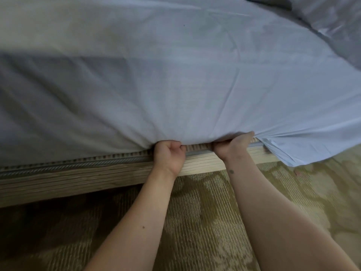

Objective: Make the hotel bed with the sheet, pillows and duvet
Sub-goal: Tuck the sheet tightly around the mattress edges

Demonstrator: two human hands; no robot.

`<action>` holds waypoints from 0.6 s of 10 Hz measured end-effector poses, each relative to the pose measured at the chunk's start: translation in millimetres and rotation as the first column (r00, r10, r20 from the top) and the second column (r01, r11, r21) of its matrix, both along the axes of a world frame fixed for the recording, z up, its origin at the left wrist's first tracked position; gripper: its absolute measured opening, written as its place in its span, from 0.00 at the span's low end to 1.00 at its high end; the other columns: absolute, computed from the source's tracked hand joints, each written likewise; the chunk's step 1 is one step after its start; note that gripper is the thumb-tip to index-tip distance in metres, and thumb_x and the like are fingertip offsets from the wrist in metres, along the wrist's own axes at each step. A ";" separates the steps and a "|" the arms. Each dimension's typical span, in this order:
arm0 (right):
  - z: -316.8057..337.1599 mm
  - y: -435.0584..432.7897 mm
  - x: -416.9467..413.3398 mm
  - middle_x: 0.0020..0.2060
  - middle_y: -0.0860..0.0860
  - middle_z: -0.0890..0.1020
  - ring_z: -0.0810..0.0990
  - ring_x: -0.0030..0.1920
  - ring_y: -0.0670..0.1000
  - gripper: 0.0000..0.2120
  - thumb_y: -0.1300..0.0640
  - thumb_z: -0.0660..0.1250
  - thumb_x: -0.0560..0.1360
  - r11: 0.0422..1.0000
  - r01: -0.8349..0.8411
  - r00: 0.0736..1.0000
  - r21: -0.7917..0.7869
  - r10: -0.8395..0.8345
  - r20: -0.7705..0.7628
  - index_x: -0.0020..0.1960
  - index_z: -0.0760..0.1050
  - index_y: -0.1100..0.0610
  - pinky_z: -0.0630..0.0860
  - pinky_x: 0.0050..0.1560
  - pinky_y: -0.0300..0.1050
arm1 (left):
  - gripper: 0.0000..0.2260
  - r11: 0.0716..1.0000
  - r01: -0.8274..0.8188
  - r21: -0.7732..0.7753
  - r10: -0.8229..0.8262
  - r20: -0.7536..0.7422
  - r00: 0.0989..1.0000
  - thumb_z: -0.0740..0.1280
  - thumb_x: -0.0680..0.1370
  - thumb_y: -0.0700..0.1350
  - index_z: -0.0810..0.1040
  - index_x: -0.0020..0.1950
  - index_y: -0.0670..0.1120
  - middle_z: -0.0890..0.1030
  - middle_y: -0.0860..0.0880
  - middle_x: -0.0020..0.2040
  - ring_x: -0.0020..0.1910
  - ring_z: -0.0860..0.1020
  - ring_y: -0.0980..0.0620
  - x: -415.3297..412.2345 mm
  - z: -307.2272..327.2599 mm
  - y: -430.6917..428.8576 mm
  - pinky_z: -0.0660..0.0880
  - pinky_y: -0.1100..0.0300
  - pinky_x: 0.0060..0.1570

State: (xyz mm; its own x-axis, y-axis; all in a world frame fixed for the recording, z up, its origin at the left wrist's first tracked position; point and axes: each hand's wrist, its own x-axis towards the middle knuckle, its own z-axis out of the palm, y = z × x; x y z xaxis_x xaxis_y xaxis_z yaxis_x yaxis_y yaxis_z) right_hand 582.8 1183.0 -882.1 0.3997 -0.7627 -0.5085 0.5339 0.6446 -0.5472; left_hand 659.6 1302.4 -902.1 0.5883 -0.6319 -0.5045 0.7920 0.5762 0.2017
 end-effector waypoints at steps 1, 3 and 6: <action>5.3 9.4 -2.7 0.65 0.56 0.76 0.74 0.64 0.59 0.24 0.42 0.46 0.82 0.999 0.009 0.991 -0.042 -0.015 -0.134 0.66 0.71 0.54 0.68 0.68 0.59 | 0.14 0.989 0.047 0.139 -0.049 0.010 0.999 0.50 0.73 0.29 0.70 0.37 0.43 0.71 0.47 0.36 0.41 0.72 0.50 -5.8 7.1 2.6 0.73 0.55 0.58; 40.2 29.8 -35.6 0.53 0.57 0.76 0.75 0.60 0.57 0.22 0.51 0.56 0.81 0.993 -0.059 0.899 -0.097 0.010 -0.437 0.72 0.64 0.60 0.70 0.67 0.56 | 0.08 0.962 0.264 0.064 -0.261 -0.046 0.964 0.54 0.79 0.34 0.72 0.45 0.39 0.75 0.42 0.53 0.57 0.73 0.46 -10.5 17.6 22.3 0.66 0.55 0.68; 79.7 24.2 -79.4 0.72 0.59 0.67 0.69 0.70 0.62 0.27 0.47 0.53 0.81 0.990 -0.042 0.803 -0.138 -0.049 -0.594 0.78 0.55 0.56 0.68 0.67 0.61 | 0.16 0.926 0.354 0.130 -0.373 0.179 0.910 0.49 0.82 0.36 0.68 0.67 0.38 0.65 0.44 0.74 0.75 0.61 0.48 -12.8 -5.8 20.8 0.62 0.57 0.71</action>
